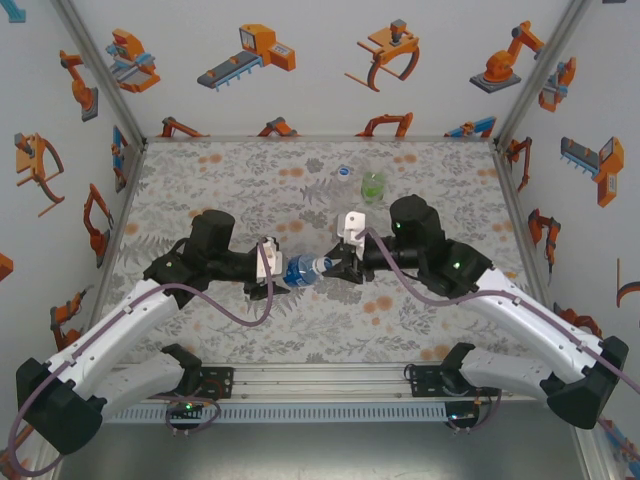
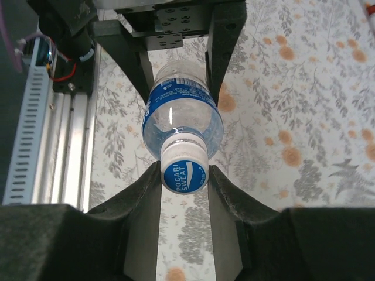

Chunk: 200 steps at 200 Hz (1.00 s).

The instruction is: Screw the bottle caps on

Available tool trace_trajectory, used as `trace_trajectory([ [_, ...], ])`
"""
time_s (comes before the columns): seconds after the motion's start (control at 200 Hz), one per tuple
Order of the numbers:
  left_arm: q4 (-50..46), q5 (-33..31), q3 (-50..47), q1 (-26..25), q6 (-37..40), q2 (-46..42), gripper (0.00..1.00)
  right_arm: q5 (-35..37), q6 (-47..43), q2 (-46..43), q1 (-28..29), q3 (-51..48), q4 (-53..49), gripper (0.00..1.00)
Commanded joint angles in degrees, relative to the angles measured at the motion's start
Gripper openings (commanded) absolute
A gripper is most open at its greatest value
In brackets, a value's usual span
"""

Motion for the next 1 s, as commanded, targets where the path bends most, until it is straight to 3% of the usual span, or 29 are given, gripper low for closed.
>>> trace_trajectory([
  [0.0,0.8,2.1,1.8,-0.1,0.8,-0.1,0.00,6.8,20.8,0.6,0.3,-1.7,5.6,0.08],
  [0.205,1.6,1.6,1.4,-0.1,0.6,-0.5,0.00,17.8,61.4,1.1,0.4,-7.7,13.7,0.07],
  [0.275,2.0,1.4,1.3,0.0,0.3,-0.6,0.00,23.6,76.7,0.8,0.3,-9.3,12.3,0.00],
  [0.386,2.2,1.4,1.2,0.0,0.1,-0.6,0.00,25.8,88.2,1.6,0.2,-8.2,7.0,0.00],
  [0.576,2.2,1.7,1.3,0.0,0.1,-1.0,0.00,25.8,85.1,3.9,0.2,-2.3,0.9,0.00],
  [0.791,2.2,1.4,1.1,0.0,0.2,-1.2,0.00,20.8,74.1,6.1,0.0,2.3,-2.0,0.34],
  [0.996,2.2,1.2,1.1,0.0,0.2,-1.0,0.00,21.5,58.0,3.6,-0.8,7.9,-7.7,0.55],
])
